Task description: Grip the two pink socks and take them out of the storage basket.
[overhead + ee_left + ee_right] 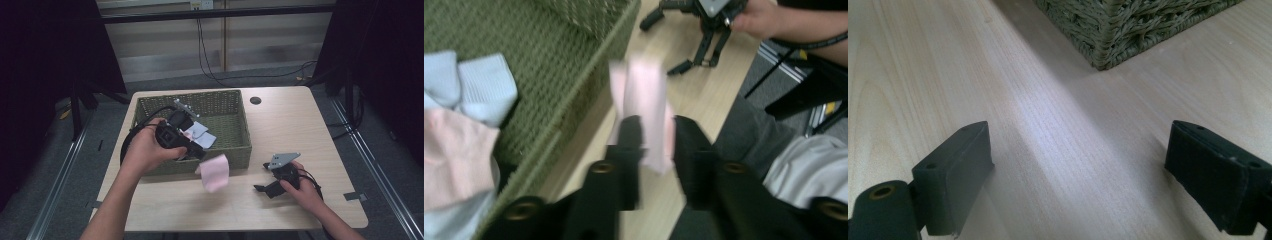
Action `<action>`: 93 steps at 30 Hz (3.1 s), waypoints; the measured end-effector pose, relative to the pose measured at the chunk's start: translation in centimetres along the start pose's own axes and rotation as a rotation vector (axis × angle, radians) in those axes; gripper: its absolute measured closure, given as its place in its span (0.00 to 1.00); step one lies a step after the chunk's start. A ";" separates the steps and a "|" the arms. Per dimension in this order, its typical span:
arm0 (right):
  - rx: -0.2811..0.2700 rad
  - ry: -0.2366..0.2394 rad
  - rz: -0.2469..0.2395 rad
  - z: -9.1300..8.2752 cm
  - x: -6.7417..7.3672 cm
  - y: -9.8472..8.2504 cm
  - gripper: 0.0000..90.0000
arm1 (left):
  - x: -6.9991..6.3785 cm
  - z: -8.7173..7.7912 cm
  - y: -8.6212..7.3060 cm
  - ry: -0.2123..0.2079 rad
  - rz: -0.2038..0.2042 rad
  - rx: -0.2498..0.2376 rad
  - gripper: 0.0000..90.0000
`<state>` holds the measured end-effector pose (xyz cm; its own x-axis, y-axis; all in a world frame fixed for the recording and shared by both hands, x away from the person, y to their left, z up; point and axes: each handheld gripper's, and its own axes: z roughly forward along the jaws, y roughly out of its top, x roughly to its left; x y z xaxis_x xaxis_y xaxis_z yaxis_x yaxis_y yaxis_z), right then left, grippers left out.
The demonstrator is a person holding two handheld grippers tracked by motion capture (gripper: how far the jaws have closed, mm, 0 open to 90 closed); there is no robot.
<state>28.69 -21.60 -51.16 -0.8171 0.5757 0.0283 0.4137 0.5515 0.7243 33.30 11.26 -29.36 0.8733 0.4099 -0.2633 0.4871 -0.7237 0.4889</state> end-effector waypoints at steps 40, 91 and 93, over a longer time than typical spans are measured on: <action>0.000 0.001 0.000 0.0 0.0 0.0 0.12 | 14.5 5.5 -3.3 0.295 -0.238 0.003 0.42; 0.000 0.001 0.000 0.0 0.0 0.0 0.12 | 13.7 2.6 -1.9 0.226 -0.328 0.081 0.97; 0.000 0.001 0.000 0.0 0.0 0.0 0.12 | 13.5 2.3 -1.8 0.226 -0.330 0.075 0.97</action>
<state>28.70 -21.59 -51.16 -0.8178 0.5748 0.0291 0.4135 0.5515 0.7245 44.22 16.80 -35.66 0.6498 0.7326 -0.2026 0.7476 -0.5679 0.3444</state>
